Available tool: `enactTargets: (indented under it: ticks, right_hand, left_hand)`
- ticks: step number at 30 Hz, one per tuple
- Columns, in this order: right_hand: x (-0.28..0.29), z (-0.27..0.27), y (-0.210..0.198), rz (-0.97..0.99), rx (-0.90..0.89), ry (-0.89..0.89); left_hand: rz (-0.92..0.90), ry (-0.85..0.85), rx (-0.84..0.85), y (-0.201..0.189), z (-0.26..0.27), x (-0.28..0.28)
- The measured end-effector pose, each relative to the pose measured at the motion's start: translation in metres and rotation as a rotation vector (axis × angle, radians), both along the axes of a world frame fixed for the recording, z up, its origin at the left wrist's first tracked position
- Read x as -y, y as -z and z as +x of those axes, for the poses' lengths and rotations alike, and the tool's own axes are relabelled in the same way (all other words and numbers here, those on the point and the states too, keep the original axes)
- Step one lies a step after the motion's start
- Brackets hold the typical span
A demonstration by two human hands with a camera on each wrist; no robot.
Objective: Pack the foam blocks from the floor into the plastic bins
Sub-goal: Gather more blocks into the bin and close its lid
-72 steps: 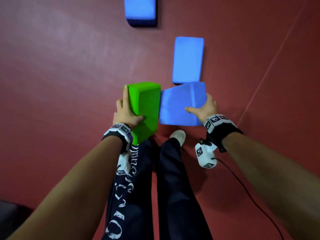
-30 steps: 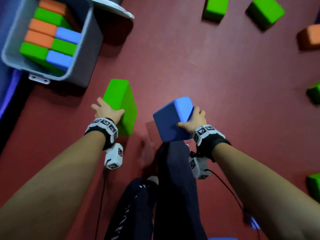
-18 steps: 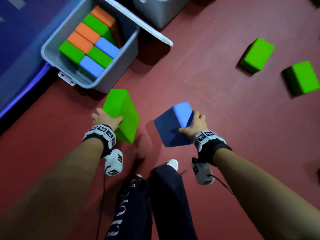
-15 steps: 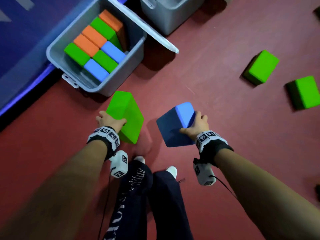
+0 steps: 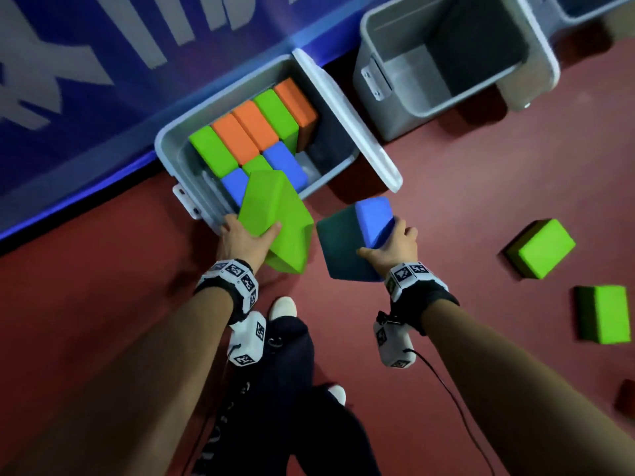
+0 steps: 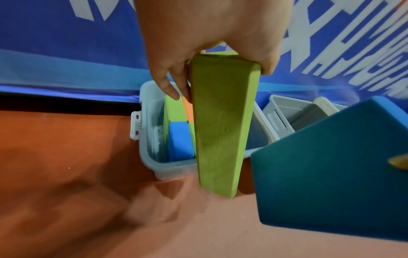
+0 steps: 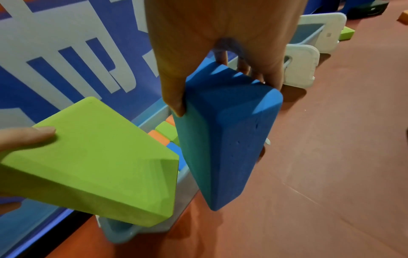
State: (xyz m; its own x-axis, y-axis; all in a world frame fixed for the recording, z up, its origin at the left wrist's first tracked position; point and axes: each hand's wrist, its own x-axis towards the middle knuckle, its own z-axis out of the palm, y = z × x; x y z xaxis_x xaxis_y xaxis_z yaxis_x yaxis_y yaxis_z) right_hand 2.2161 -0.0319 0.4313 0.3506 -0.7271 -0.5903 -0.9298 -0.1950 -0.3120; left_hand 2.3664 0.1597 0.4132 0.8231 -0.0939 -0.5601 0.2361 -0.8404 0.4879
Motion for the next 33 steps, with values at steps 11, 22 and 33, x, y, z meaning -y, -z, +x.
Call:
enactTargets:
  ticks: [11, 22, 33]
  right_hand:
    - [0.068, 0.156, 0.001, -0.179, 0.041, -0.056]
    - [0.120, 0.231, 0.059, -0.164, -0.024, -0.212]
    - [0.132, 0.260, 0.078, -0.197, 0.021, -0.254]
  left_hand:
    - [-0.183, -0.231, -0.065, 0.017, 0.117, 0.057]
    - [-0.096, -0.273, -0.259, 0.080, 0.163, 0.108]
    - [-0.241, -0.374, -0.420, 0.125, 0.153, 0.119]
